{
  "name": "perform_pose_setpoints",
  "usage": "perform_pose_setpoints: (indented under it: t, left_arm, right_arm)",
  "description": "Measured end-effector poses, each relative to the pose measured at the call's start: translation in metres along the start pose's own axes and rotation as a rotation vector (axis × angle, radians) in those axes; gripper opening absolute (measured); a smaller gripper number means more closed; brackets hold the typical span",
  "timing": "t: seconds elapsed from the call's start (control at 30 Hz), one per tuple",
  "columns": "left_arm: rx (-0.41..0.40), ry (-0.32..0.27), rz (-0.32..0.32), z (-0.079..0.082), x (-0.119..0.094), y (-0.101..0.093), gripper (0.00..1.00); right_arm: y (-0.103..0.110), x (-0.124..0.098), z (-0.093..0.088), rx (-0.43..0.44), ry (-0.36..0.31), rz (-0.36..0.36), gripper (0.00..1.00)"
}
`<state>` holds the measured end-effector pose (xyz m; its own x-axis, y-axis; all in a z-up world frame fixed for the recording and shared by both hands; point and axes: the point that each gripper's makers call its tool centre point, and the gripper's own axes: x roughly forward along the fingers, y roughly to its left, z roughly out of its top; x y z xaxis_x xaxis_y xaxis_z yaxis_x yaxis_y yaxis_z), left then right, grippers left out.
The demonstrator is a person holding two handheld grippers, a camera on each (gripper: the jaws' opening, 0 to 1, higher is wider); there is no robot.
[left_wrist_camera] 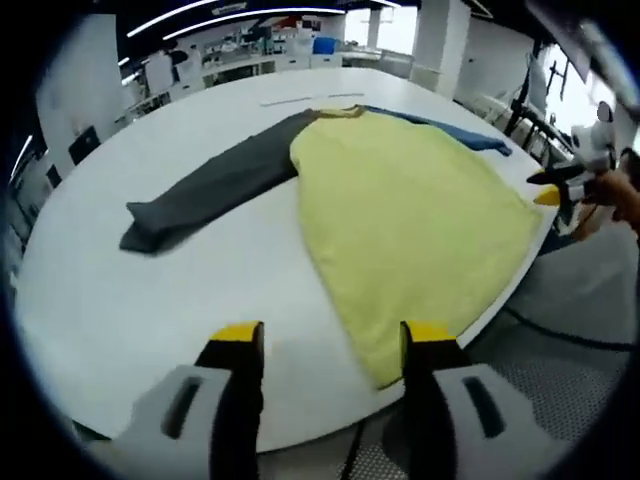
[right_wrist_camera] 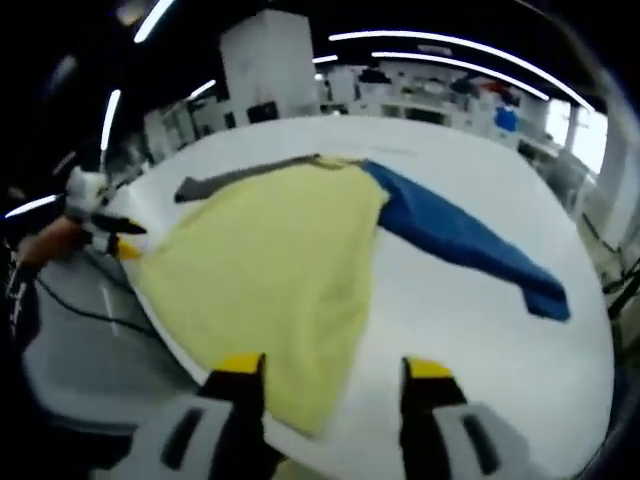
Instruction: Fold the garment on the visible template until the final outline fits inside the template.
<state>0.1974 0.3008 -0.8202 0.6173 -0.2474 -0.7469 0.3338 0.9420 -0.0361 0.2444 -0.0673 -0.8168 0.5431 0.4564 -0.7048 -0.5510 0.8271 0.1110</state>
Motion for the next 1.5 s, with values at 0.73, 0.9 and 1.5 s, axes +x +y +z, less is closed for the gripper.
perform_pose_setpoints:
  t: [0.73,0.9,1.5]
  left_arm:
    - [0.054,-0.151,0.011,0.08,0.029,0.042,0.32]
    - [0.062,-0.173,0.027,0.095,0.04,0.052,0.27]
    - [0.121,-0.184,0.003,0.115,0.095,0.072,0.15]
  right_arm:
    - [-0.047,0.037,0.079,-0.066,-0.105,0.015,0.37]
    - [-0.058,0.055,0.089,-0.083,-0.099,0.023,0.32]
    - [-0.07,0.111,0.098,-0.234,-0.012,0.046,0.19]
